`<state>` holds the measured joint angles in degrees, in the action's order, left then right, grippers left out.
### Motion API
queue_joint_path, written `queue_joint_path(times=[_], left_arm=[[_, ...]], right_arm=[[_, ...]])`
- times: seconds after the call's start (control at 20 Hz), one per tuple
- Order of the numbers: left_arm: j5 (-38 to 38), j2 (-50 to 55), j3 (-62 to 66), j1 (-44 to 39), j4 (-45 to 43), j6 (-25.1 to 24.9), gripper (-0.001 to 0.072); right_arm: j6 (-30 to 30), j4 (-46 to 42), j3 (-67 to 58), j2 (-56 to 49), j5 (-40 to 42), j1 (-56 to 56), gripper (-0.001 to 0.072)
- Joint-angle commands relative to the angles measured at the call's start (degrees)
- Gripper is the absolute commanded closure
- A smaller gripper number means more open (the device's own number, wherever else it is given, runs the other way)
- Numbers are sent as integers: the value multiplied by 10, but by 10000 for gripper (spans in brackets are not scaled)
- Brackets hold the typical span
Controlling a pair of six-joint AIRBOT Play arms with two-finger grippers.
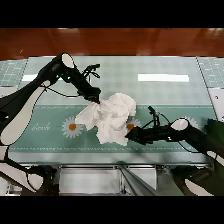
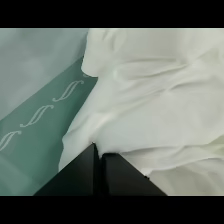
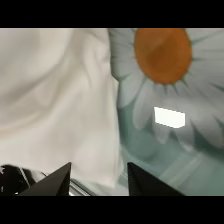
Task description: Fold the shirts.
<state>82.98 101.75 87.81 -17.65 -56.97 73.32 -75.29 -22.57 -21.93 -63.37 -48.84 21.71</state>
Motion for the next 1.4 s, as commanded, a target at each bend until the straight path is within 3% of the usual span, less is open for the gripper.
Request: queue_joint_path(times=[0.0,0.2,0.25,0.35,0.5,0.65,0.8,0.9,1.2,1.35], left_arm=[[2,0,0,-2,0,1,686],[0,0,0,-2,0,5,686],[0,0,1,-2,0,5,686],[-3,-1,1,-1,-1,7,686],[-30,-20,1,16,0,26,686],[-80,-80,1,63,42,26,686],[-153,-165,1,133,183,21,686],[-188,-223,25,165,218,9,687],[-194,-357,155,224,218,8,687],[-193,-431,175,249,211,2,686]], right_arm=[[78,109,-9,-68,26,24,304],[106,121,-56,-111,18,24,328],[110,121,-68,-117,14,24,389],[152,124,-80,-123,-4,24,690],[153,86,-107,-105,-43,12,691],[63,-57,-205,-42,-68,-61,691],[-46,-248,-412,8,-143,-148,692],[-77,-321,-581,8,-204,-175,692],[-102,-407,-961,9,-287,-180,692],[-103,-428,-1002,44,-285,-180,692]])
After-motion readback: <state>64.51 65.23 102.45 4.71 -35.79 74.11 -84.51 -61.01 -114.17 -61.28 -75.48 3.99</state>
